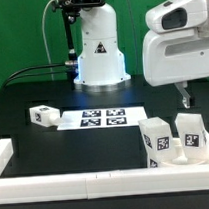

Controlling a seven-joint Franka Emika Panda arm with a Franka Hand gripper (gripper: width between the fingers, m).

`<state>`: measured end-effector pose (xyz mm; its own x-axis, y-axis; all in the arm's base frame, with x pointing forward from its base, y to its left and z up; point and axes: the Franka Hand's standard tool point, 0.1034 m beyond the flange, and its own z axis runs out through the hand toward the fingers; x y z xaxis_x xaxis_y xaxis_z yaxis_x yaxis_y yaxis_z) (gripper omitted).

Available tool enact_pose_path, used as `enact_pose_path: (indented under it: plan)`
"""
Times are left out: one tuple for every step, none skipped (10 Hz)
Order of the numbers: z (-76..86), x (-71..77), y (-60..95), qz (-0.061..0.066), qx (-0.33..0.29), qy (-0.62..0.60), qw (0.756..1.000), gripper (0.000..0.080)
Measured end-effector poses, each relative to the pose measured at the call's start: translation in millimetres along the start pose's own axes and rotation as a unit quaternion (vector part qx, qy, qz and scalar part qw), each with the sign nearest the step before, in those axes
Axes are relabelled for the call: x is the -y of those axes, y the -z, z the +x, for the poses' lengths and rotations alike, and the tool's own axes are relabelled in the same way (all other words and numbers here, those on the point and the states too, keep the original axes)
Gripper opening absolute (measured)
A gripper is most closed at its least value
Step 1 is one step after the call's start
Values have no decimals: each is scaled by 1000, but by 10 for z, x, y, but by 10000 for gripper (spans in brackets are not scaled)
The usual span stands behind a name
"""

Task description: Assemble stool

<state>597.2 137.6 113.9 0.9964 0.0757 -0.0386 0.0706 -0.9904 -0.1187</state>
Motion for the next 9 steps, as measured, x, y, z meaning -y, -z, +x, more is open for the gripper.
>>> enact_pose_path:
  plan:
    - [1, -10, 1, -1, 0, 25, 1000, 649]
    - [4, -53, -1, -13, 1, 112, 994, 649]
    - [13, -102, -15, -29, 5, 225, 974, 649]
    - [23, -142, -48, -36, 15, 320, 947, 649]
    - [72, -161, -63, -41, 17, 385, 922, 649]
    - [92, -211, -32, -42, 7, 382, 923, 649]
    - [89, -260, -28, -49, 13, 421, 905, 649]
    - [88, -265, -34, -49, 14, 430, 901, 649]
    - [86, -277, -47, -49, 14, 430, 901, 649]
